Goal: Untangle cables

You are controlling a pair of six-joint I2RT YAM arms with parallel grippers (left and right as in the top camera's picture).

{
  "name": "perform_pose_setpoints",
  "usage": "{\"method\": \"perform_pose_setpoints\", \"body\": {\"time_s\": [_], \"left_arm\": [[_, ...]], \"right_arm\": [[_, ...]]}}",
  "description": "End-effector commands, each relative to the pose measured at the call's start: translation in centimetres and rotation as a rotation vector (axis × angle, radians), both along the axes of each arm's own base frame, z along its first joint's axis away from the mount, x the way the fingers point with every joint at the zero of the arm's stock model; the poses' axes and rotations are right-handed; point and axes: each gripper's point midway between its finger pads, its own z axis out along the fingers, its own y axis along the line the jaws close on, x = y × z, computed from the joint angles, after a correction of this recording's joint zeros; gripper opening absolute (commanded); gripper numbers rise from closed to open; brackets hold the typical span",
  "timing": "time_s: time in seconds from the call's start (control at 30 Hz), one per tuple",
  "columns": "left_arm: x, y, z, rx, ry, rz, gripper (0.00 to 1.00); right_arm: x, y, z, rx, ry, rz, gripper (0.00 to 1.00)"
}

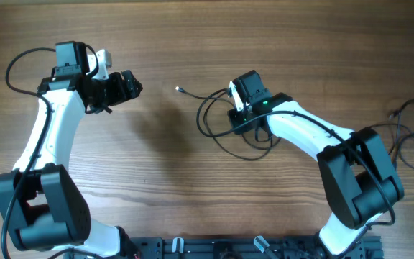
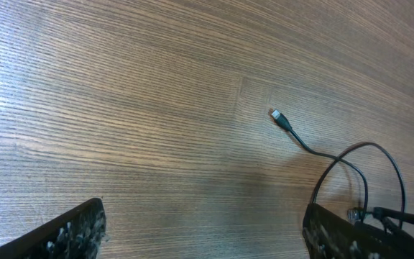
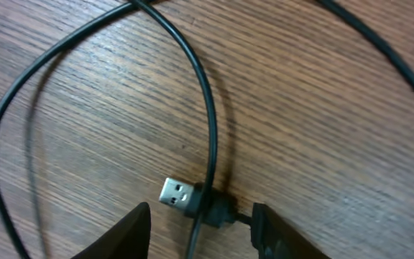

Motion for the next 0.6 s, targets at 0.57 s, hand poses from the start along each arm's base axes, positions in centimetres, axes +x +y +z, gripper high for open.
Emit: {"method": "perform_pose_setpoints", "body": {"time_s": [0.57], "left_arm": [[-0.1, -0.7, 1.0, -0.028, -0.037, -0.039, 0.89]], "right_arm": [[-1.0, -0.7, -2.6, -0.064, 0.033, 0.282, 0.54]]}}
